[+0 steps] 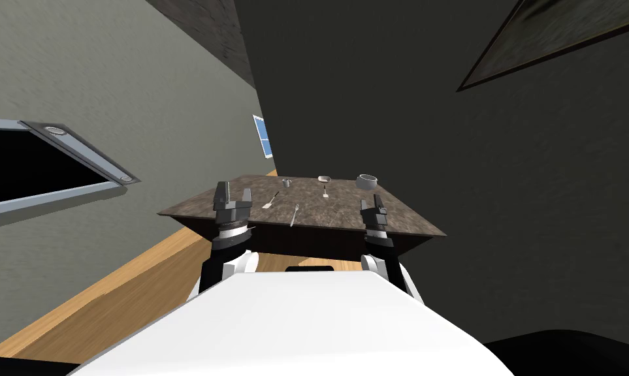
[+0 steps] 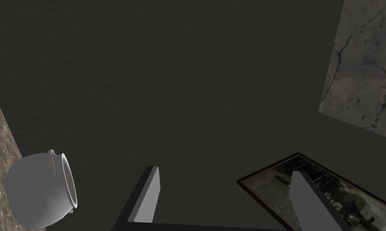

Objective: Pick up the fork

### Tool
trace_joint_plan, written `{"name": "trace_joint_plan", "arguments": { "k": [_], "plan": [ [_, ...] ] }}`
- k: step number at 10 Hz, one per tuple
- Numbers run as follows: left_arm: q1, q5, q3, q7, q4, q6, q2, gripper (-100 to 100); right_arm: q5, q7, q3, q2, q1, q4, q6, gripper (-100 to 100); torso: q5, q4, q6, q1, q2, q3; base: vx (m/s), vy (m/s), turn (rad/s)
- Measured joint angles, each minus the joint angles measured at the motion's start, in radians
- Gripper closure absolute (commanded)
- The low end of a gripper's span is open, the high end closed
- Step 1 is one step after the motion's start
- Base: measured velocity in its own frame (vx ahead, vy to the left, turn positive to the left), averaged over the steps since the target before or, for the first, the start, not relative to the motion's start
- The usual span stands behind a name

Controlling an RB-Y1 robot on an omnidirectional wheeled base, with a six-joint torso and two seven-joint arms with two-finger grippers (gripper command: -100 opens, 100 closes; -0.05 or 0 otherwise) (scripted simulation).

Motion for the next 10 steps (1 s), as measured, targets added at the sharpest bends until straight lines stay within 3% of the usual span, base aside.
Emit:
{"name": "trace_joint_plan", "arguments": {
  "k": [3, 6, 10],
  "plan": [
    [-0.023, 0.009, 0.007, 0.051, 0.018, 0.06, 0.066, -100, 0.0, 0.0, 0.0, 0.0, 0.0, 0.0, 0.0, 0, 0.0, 0.0, 0.0, 0.0, -0.001, 0.0, 0.007, -0.01, -0.041],
    [-0.064, 0.028, 0.025, 0.134, 0.05, 0.154, 0.118, -100, 0.0, 0.0, 0.0, 0.0, 0.0, 0.0, 0.0, 0, 0.0, 0.0, 0.0, -0.001, -0.001, -0.001, 0.007, -0.012, -0.044],
    [-0.094, 0.039, 0.031, 0.211, 0.07, 0.244, 0.143, -100, 0.0, 0.0, 0.0, 0.0, 0.0, 0.0, 0.0, 0, 0.0, 0.0, 0.0, -0.001, -0.001, 0.0, 0.006, -0.01, -0.033]
  ]
}}
